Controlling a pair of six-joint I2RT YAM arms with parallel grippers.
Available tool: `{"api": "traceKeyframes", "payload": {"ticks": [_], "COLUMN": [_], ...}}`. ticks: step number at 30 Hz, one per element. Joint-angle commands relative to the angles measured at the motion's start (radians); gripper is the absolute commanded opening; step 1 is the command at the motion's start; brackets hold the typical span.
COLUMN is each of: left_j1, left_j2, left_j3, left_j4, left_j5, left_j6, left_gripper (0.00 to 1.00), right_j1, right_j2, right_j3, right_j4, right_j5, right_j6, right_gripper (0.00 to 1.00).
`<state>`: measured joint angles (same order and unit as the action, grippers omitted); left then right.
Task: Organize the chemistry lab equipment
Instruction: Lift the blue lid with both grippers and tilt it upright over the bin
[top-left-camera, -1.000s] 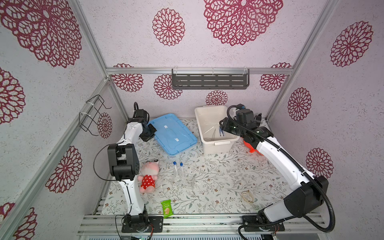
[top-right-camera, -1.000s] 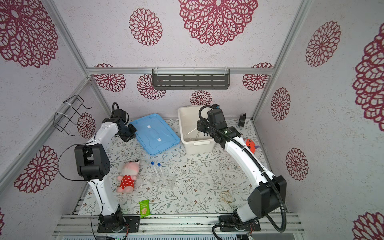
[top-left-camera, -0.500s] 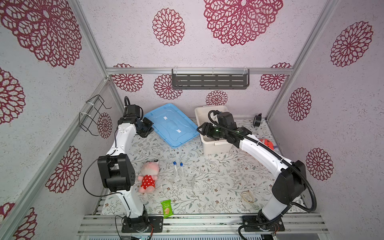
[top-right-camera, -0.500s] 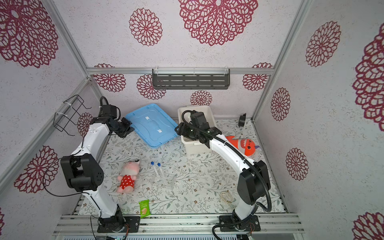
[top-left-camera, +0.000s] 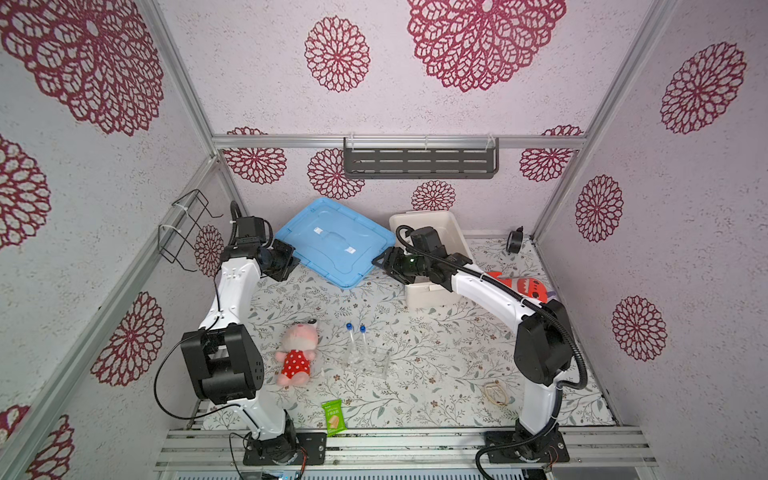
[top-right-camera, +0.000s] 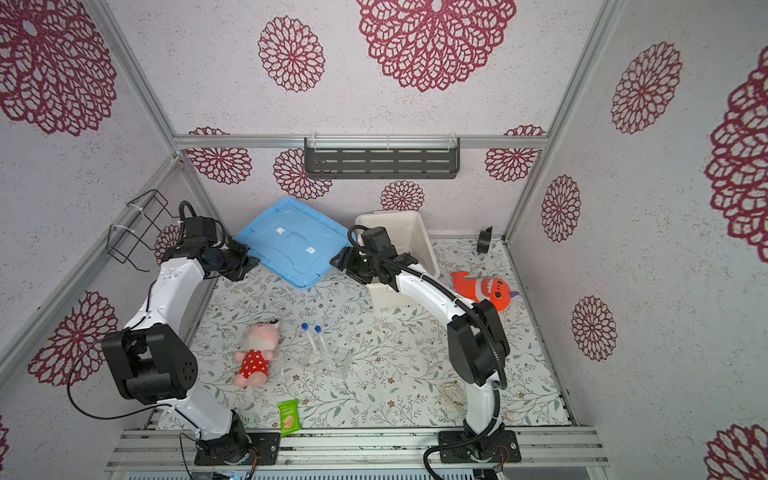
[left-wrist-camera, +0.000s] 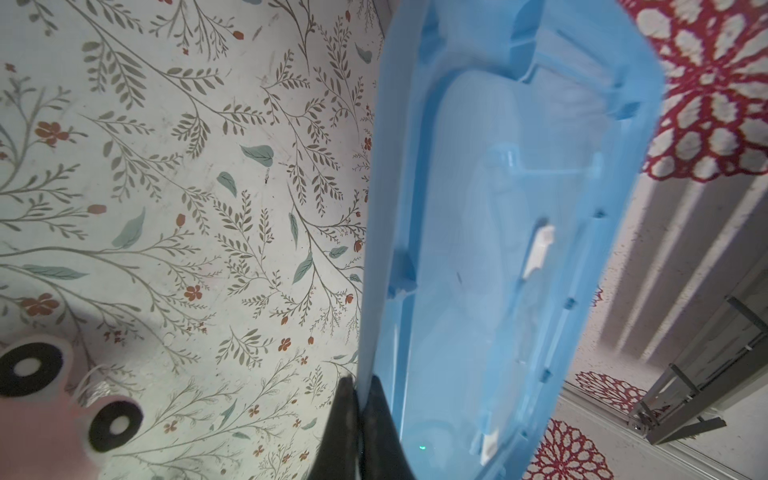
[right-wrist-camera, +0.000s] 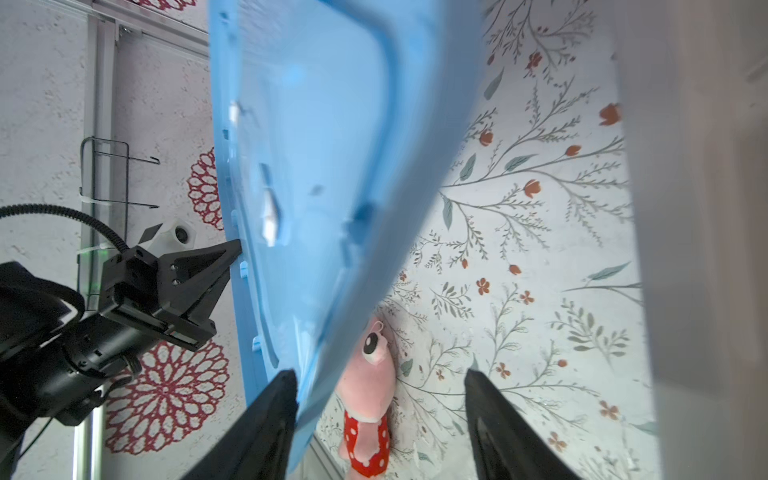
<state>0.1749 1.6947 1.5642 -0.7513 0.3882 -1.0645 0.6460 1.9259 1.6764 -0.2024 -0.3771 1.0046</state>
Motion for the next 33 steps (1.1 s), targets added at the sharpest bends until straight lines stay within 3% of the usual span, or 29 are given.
{"api": "traceKeyframes", "payload": {"ticks": [1,9,15,20,23,29,33], "left_j1": [0.023,0.034,0.034,0.033,0.028,0.011,0.006], "left_j2": [-0.086,-0.096,-0.145,-0.162,-0.17,-0.172,-0.174], "left_j3": [0.012,-0.015,-0.045,-0.067,-0.08,-0.088,-0.091], "left_j4": [0.021,0.037,0.05,0.052,0.06,0.067,0.067], "left_j5": [-0.023,0.127,0.149,0.181,0.193,0.209,0.209], "left_j6": [-0.001,-0.001,-0.002,-0.005,-0.012,-0.02,-0.026], "left_gripper": [0.0,0.0,0.0,0.0,0.0,0.0,0.08], "right_j1": [0.01,0.023,0.042,0.053,0.056,0.069,0.073], "right_j2": [0.004,0.049,0.096,0.104,0.109,0.097,0.06], "right_j3": [0.035,0.027,0.1,0.121,0.135,0.165,0.146], "right_j4": [0.031,0.415,0.482,0.565,0.569,0.484,0.438], "right_j5": [-0.008,-0.104,-0.108,-0.115,-0.107,-0.063,-0.025], "right_j6": [0.085,0.195,0.174,0.153,0.135,0.049,-0.004], "right_gripper": [0.67,0.68,0.65,0.55,0.44,0.29,0.2]}}
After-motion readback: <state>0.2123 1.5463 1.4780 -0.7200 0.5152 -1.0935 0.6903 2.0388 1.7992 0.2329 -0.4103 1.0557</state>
